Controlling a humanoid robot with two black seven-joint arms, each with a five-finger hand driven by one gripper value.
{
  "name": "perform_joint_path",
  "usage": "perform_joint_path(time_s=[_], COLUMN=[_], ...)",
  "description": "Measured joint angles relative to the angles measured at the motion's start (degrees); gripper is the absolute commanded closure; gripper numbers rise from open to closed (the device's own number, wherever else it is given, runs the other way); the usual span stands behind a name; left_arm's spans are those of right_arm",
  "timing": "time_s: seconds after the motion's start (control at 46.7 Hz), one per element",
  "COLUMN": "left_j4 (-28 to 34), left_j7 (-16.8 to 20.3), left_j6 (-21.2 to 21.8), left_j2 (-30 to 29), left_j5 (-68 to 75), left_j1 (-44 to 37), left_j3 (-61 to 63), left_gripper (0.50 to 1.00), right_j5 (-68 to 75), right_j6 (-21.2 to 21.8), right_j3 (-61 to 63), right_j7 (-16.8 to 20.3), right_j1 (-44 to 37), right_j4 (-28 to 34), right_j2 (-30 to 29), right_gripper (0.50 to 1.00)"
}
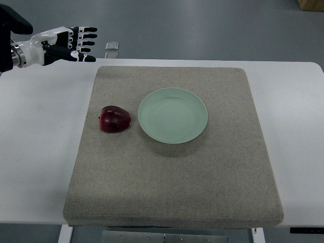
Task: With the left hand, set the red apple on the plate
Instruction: 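Move the left hand forward and down toward the red apple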
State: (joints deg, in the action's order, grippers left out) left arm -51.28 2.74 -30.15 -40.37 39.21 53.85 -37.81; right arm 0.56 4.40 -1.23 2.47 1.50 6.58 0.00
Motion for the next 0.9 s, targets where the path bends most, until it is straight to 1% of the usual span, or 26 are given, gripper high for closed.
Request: perform_joint_path(time_s=[0.171, 0.385, 0.492, 0.578, 0.664, 0.771, 0.899], left_j4=[-8.42, -16.61, -21.63, -24.33, -25.72, -26.76, -29.72], left_j7=[0.01, 0.12, 1.23, 1.9, 2.29, 2.83, 2.9], left_j6=[-0.66, -0.7, -0.61, -0.32, 0.01, 1.62, 3.15], left_j2=[-6.0, -10.52, -13.23, -14.07, -14.2, -14.03, -14.12], left_j5=[9.72, 20.01, 22.91, 23.98, 25.47, 26.76, 27.74], left_j1=[0.03, -0.34, -0.86, -1.81, -2.6, -3.55, -5.53], left_j3=[0.44, 0.99, 1.1, 1.67, 1.86, 1.96, 2.05], left_gripper=[0.506, 0.506, 0.508, 0.51, 0.516, 0.516, 0.516], right_j5=[-0.01, -0.01, -0.02, -0.03, -0.03, -0.03, -0.01], right_j6=[0.0, 0.0, 0.0, 0.0, 0.0, 0.0, 0.0], right_j3=[0.0, 0.0, 0.0, 0.0, 0.0, 0.0, 0.0], right_j7=[-0.01, -0.01, -0.01, -0.01, -0.01, -0.01, 0.0], right_j1=[0.0, 0.0, -0.01, 0.0, -0.02, -0.02, 0.0], right_j4=[-0.02, 0.0, 0.01, 0.0, 0.0, -0.01, 0.01], right_j2=[0.0, 0.0, 0.0, 0.0, 0.0, 0.0, 0.0], right_gripper=[0.572, 0.572, 0.572, 0.572, 0.57, 0.572, 0.572])
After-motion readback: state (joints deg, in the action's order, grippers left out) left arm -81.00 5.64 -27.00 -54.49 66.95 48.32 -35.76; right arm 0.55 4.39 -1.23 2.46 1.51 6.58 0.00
